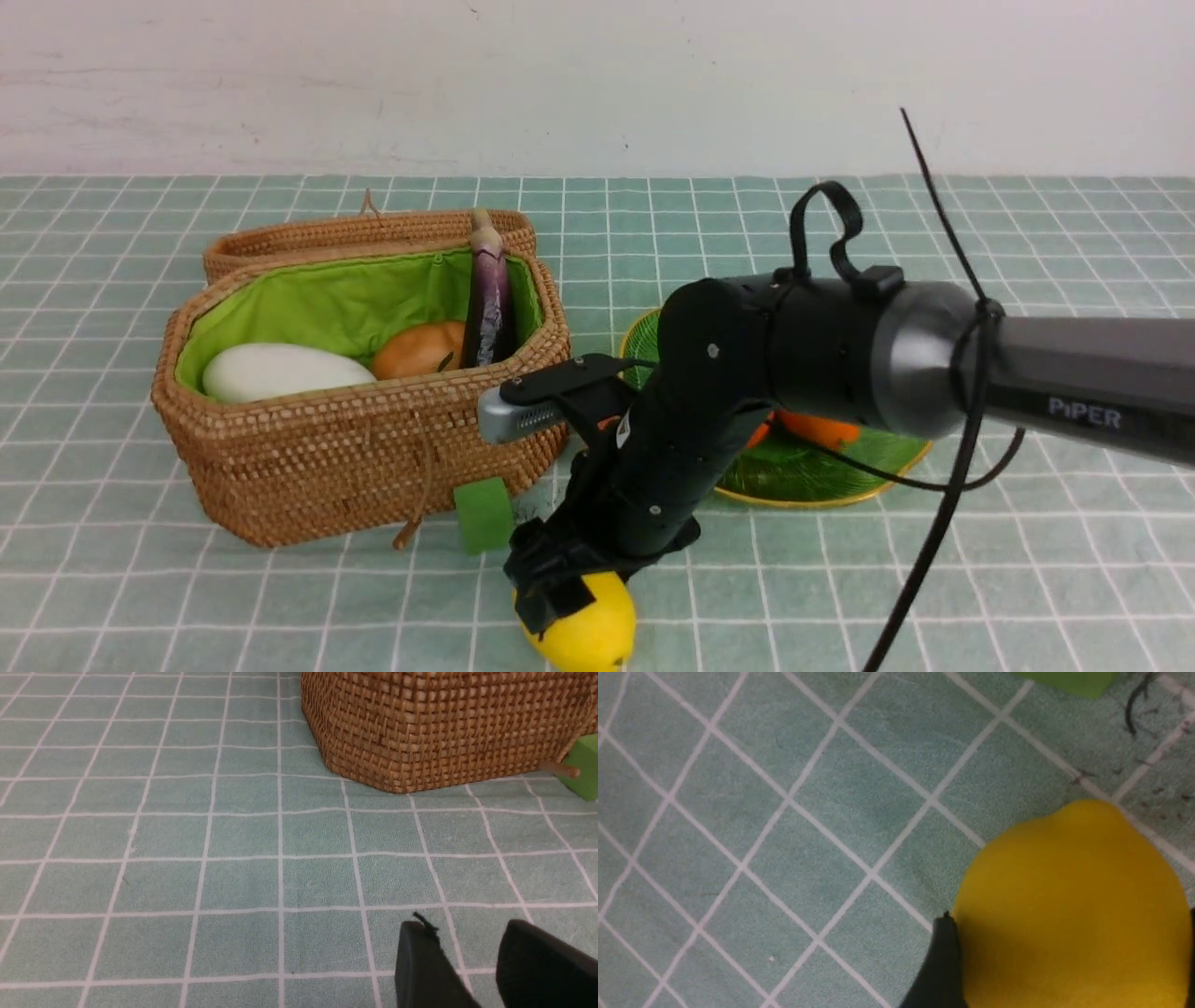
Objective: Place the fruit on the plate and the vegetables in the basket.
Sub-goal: Use the right arm to grab a lemon and put it into the right plate
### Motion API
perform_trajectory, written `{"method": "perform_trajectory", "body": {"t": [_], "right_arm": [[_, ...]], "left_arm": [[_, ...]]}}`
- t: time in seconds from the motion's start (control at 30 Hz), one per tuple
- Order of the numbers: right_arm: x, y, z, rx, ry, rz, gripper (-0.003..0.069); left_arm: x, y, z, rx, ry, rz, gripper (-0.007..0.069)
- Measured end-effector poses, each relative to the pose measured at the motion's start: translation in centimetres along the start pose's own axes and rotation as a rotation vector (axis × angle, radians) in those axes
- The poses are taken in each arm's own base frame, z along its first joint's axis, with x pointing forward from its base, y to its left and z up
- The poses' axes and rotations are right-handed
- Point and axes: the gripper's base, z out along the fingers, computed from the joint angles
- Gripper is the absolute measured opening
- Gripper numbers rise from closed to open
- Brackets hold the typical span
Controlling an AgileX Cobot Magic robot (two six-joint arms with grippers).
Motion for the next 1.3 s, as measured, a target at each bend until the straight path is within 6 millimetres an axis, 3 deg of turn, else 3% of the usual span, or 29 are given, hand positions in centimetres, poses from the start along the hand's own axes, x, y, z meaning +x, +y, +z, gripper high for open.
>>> {"method": "perform_trajectory", "body": {"t": [0.33,0.47,0.6,0.67,0.77,0.8,0.83,0.97,1.2,1.3], "right_arm": [[-0.3,0.0,-1.1,0.001,0.028,-0.147,0.0562],[-1.6,-0.3,-4.1,0.015,-0.048,-0.193,0.0562],[-2.9,-2.3,-8.3,0.094,-0.117,-0.212,0.0562],[-3.2,-5.1,-10.7,0.173,-0.146,-0.181,0.0562],[-2.8,-9.3,-12.5,0.262,-0.166,-0.080,0.0562],[-2.8,-9.6,-12.6,0.267,-0.167,-0.074,0.0562],[-2.2,-11.6,-12.8,0.296,-0.172,-0.025,0.0562],[-0.9,-13.2,-11.7,0.307,-0.144,0.015,0.0562],[-0.4,-13.5,-10.7,0.309,-0.158,0.026,0.0563],[-0.3,-13.3,-11.3,0.309,-0.160,0.023,0.0659]], "left_arm": [[0.0,0.0,0.0,0.000,0.000,0.000,0.0239],[0.0,0.0,0.0,0.000,0.000,0.000,0.0239],[0.0,0.0,0.0,0.000,0.000,0.000,0.0239],[0.0,0.0,0.0,0.000,0.000,0.000,0.0239],[0.0,0.0,0.0,0.000,0.000,0.000,0.0239],[0.0,0.0,0.0,0.000,0.000,0.000,0.0239],[0.0,0.0,0.0,0.000,0.000,0.000,0.0239],[0.0,0.0,0.0,0.000,0.000,0.000,0.0239],[0.0,0.0,0.0,0.000,0.000,0.000,0.0239],[0.0,0.0,0.0,0.000,0.000,0.000,0.0239]]}}
